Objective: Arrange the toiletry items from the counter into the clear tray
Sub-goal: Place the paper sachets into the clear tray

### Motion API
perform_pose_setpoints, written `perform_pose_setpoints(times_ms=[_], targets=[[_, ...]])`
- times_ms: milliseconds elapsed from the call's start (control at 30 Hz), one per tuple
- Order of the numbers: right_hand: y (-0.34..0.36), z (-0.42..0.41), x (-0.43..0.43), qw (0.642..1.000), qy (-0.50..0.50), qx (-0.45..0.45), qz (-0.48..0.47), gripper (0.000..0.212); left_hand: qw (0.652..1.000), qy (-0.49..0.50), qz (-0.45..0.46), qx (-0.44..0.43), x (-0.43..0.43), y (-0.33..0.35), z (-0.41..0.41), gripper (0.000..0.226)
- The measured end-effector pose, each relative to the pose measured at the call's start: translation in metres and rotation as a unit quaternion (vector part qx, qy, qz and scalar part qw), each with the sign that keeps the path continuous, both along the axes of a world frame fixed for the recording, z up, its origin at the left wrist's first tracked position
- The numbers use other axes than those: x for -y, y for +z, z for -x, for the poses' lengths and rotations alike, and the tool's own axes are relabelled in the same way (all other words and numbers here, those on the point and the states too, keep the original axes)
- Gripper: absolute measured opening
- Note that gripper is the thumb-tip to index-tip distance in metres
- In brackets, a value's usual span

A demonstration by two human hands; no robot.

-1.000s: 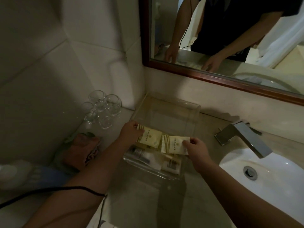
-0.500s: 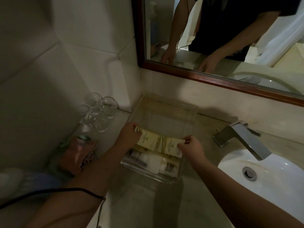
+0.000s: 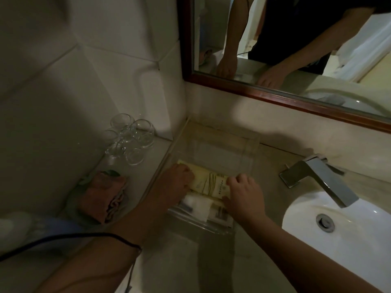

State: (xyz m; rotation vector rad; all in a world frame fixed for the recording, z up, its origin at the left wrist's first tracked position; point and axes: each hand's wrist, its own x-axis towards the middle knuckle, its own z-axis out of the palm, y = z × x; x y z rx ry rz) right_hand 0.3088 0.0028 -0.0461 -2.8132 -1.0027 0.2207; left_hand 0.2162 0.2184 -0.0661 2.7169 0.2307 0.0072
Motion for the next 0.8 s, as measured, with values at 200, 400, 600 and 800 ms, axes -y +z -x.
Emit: perform_pose_setpoints(times_ms=[200,400,600,800], targets=[[-0.005,0.001,-0.007,0.997,0.06,0.004,0.043,0.034,0.998,-0.033,-0.026,-0.044,-0.002,0.0,-0.003,0.04],[-0.002,-0.002,-0.011,0.996,0.071,-0.01,0.049,0.031,0.993,-0.07,-0.088,-0.021,0.0,0.009,-0.008,0.029],[-0.005,-0.003,-0.015,0.998,0.057,-0.009,0.037,0.029,0.993,-0.048,-0.108,-0.006,-0.003,0.006,-0.011,0.033],[-0.006,-0.004,-0.018,0.997,0.059,-0.007,0.045,0.031,0.992,-0.047,-0.114,-0.024,-0.005,0.001,-0.012,0.035]])
